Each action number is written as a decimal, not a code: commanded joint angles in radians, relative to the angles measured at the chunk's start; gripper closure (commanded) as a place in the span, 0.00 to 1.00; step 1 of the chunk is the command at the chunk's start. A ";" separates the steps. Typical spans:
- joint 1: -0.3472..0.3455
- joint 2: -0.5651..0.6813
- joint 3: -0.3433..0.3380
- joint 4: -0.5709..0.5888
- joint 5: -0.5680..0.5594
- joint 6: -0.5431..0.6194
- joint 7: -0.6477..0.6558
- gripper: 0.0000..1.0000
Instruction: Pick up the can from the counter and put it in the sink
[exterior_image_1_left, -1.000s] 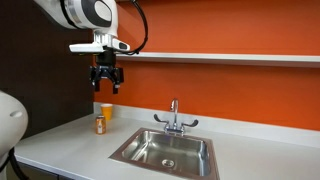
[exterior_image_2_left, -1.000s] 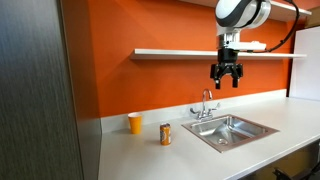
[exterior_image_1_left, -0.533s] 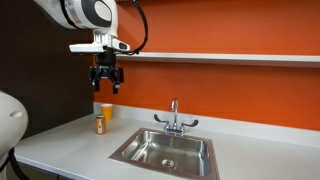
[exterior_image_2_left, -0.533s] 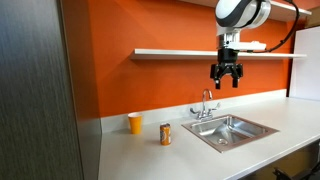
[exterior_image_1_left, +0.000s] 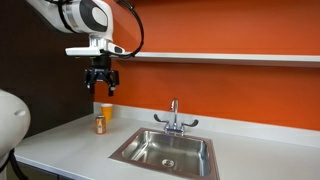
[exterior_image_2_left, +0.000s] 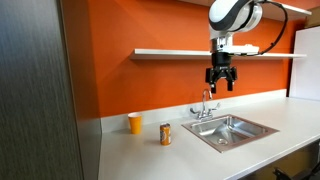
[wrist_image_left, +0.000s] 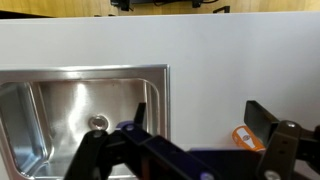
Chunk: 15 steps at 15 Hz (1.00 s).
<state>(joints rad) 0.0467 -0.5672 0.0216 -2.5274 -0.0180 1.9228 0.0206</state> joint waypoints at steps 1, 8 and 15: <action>0.042 0.060 0.043 0.034 0.006 0.003 -0.024 0.00; 0.118 0.172 0.099 0.077 0.009 0.051 -0.032 0.00; 0.117 0.345 0.112 0.124 -0.002 0.201 -0.018 0.00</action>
<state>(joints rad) 0.1735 -0.3131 0.1237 -2.4533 -0.0188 2.0847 0.0166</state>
